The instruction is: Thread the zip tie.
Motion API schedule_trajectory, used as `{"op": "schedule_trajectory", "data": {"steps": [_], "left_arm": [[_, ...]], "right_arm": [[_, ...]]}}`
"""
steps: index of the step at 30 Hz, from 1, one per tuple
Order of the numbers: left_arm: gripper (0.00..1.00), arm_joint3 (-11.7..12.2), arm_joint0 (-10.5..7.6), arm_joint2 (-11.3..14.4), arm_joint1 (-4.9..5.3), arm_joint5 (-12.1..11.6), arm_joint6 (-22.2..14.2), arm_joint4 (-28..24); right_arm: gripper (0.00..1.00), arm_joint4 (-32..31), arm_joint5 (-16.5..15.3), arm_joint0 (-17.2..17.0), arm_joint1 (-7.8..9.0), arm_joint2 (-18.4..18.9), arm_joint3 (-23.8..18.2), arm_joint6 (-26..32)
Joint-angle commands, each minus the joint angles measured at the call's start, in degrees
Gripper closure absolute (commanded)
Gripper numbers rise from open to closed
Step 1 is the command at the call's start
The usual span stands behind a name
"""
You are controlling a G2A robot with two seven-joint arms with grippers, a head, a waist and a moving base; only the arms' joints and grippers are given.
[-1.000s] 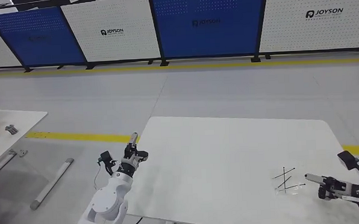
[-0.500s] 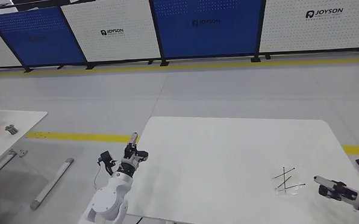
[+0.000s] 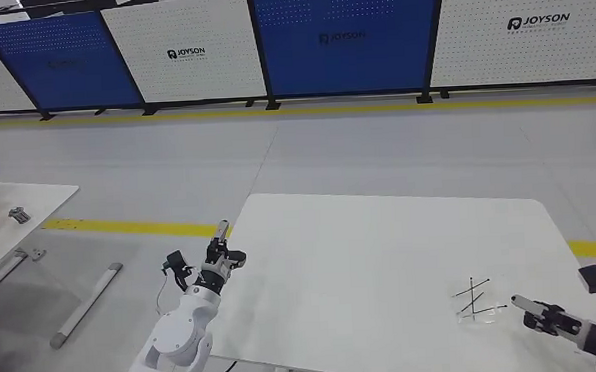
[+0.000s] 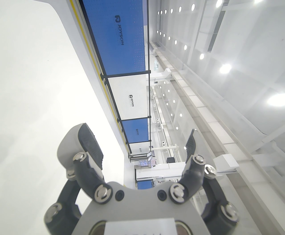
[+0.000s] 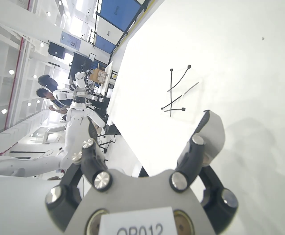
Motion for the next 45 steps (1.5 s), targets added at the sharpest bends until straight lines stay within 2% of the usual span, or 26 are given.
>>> {"op": "schedule_trajectory", "data": {"steps": [1, 9, 28, 34, 38, 42, 43, 45], "left_arm": [[0.0, 0.0, 0.0, 0.0, 0.0, 0.0, 0.0, 0.0], [0.0, 0.0, 0.0, 0.0, 0.0, 0.0, 0.0, 0.0], [0.0, 0.0, 0.0, 0.0, 0.0, 0.0, 0.0, 0.0], [0.0, 0.0, 0.0, 0.0, 0.0, 0.0, 0.0, 0.0], [0.0, 0.0, 0.0, 0.0, 0.0, 0.0, 0.0, 0.0], [0.0, 0.0, 0.0, 0.0, 0.0, 0.0, 0.0, 0.0], [0.0, 0.0, 0.0, 0.0, 0.0, 0.0, 0.0, 0.0], [0.0, 0.0, 0.0, 0.0, 0.0, 0.0, 0.0, 0.0]], "right_arm": [[0.0, -1.7, 1.9, 0.6, -0.01, -0.6, -0.3, -1.9], [0.0, -4.2, 11.3, 7.2, 0.46, -4.5, 2.4, 1.5], [0.0, -4.2, 11.3, 7.2, 0.46, -4.5, 2.4, 1.5], [0.0, -8.7, 9.7, 10.0, 1.56, -4.5, 2.7, 8.8], [0.0, -8.1, 8.6, 12.7, 1.99, -6.6, 3.9, 13.9], [0.0, -7.5, 6.1, 15.1, 2.86, -12.2, 5.9, 13.9], [0.0, -8.0, 7.3, 16.5, 3.32, -12.8, 7.3, 13.9], [0.0, -8.0, 7.3, 16.5, 3.32, -12.8, 7.3, 13.9]]}}
